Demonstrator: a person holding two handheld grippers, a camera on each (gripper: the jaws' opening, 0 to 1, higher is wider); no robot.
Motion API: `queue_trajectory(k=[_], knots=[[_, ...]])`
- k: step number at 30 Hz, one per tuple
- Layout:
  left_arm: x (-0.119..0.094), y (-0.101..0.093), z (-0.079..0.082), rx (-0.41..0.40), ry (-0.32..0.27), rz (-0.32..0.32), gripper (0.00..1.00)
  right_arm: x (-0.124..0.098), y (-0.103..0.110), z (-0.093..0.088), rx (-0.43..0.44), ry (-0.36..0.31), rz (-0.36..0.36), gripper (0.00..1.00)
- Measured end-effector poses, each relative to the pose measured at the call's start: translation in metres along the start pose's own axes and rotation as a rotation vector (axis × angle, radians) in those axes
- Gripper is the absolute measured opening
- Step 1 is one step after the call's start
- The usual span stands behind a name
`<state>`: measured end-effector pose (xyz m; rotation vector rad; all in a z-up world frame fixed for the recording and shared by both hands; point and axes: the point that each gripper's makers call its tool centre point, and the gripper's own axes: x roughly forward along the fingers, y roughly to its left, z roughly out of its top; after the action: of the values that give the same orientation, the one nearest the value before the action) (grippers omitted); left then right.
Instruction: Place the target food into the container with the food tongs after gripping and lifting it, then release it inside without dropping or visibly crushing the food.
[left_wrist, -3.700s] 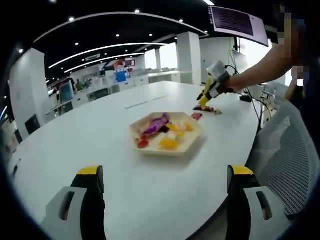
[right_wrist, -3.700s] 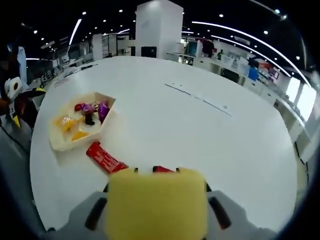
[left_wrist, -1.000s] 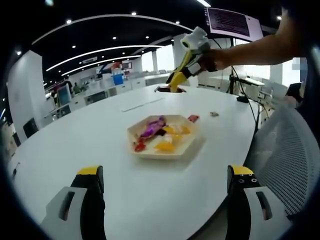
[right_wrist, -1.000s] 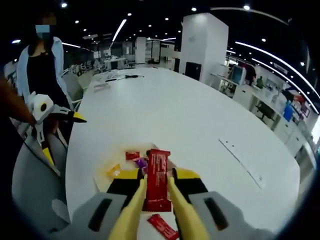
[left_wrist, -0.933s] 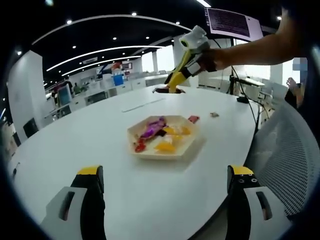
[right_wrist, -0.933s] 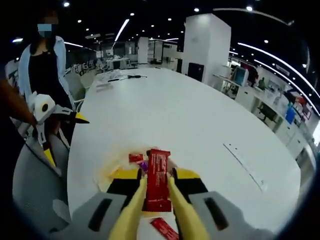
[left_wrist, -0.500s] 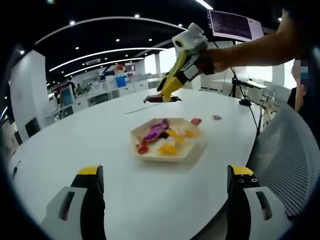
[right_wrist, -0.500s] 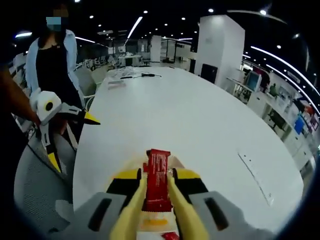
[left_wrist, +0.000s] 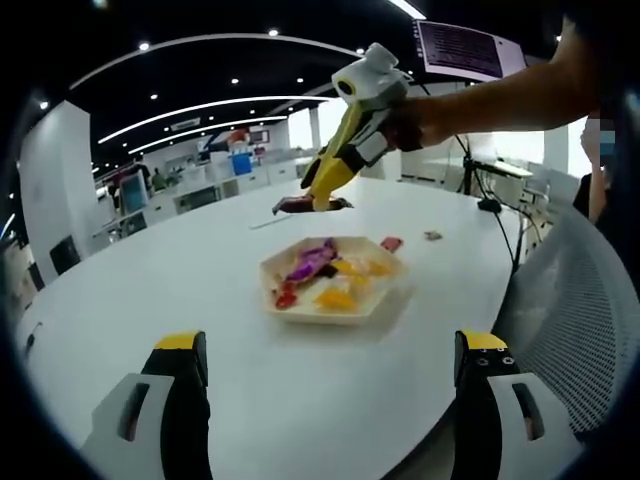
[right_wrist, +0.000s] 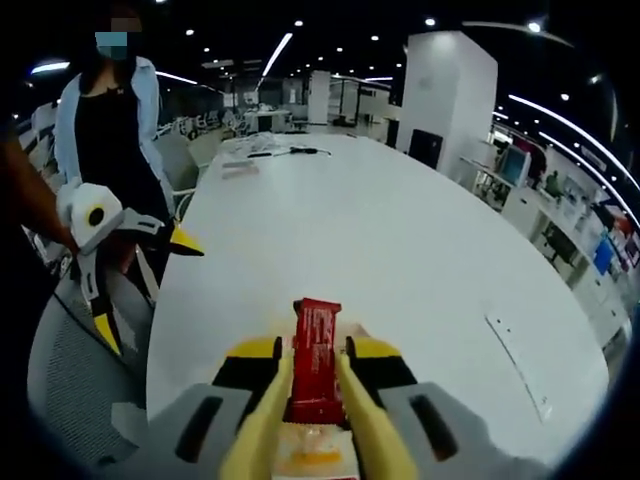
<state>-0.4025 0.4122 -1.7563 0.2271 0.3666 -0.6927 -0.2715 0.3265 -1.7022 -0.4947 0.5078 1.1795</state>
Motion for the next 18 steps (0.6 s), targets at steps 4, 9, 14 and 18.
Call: queue_trajectory(k=[4,9,14,18], knots=[[0.0001,0.0005,-0.0004,0.002,0.001,0.001,1.0,-0.0002,0.0007,0.0009,-0.001,-0.001,0.005,0.25],[-0.0001,0.0004,0.0002,0.001,0.001,0.003,1.0,0.0009,0.0005,-0.0007,-0.002,0.003,0.009,0.25],[0.0001,0.0004,-0.0001,0.001,0.002,0.003,1.0,0.0042,-0.0005,-0.0036,-0.011,0.005,0.002,0.26],[-0.0004,0.0015,0.0005,-0.002,-0.003,0.006,1.0,0.0046,0.0011,-0.001,-0.014,-0.004,0.013,0.26]])
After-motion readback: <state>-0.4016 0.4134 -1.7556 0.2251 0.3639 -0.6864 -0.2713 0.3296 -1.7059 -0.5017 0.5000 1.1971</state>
